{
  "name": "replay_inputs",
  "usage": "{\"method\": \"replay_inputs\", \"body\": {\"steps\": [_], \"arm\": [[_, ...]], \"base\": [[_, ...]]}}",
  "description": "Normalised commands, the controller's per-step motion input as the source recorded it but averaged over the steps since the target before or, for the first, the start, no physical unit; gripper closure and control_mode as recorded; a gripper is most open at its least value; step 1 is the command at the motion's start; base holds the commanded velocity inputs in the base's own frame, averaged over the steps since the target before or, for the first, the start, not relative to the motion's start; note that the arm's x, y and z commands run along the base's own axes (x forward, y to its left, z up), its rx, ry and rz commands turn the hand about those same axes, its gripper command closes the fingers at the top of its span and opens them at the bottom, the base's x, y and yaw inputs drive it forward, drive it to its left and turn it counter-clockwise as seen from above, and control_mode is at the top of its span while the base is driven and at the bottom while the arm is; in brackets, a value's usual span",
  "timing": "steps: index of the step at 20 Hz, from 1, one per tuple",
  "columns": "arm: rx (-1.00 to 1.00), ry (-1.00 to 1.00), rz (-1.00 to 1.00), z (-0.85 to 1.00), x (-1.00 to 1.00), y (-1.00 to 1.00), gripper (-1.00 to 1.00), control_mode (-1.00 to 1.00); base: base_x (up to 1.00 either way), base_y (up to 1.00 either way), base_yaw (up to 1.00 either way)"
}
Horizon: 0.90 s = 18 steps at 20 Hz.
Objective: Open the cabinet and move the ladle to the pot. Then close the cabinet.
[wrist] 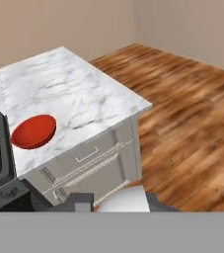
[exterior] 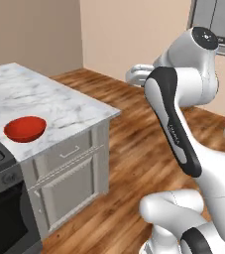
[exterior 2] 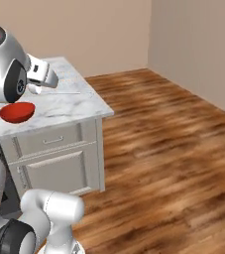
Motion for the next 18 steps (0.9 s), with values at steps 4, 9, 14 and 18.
{"method": "replay_inputs", "body": {"steps": [4,9,14,18], "arm": [[0.00,0.00,0.00,0.00,0.00,0.00,1.00,1.00],[0.00,0.00,0.00,0.00,0.00,0.00,1.00,1.00],[0.00,0.00,0.00,0.00,0.00,0.00,1.00,1.00],[0.00,0.00,0.00,0.00,0.00,0.00,1.00,1.00]], "base": [[0.00,0.23,0.58],[0.00,0.27,0.57],[0.02,0.27,0.53],[0.40,0.21,0.42]]}}
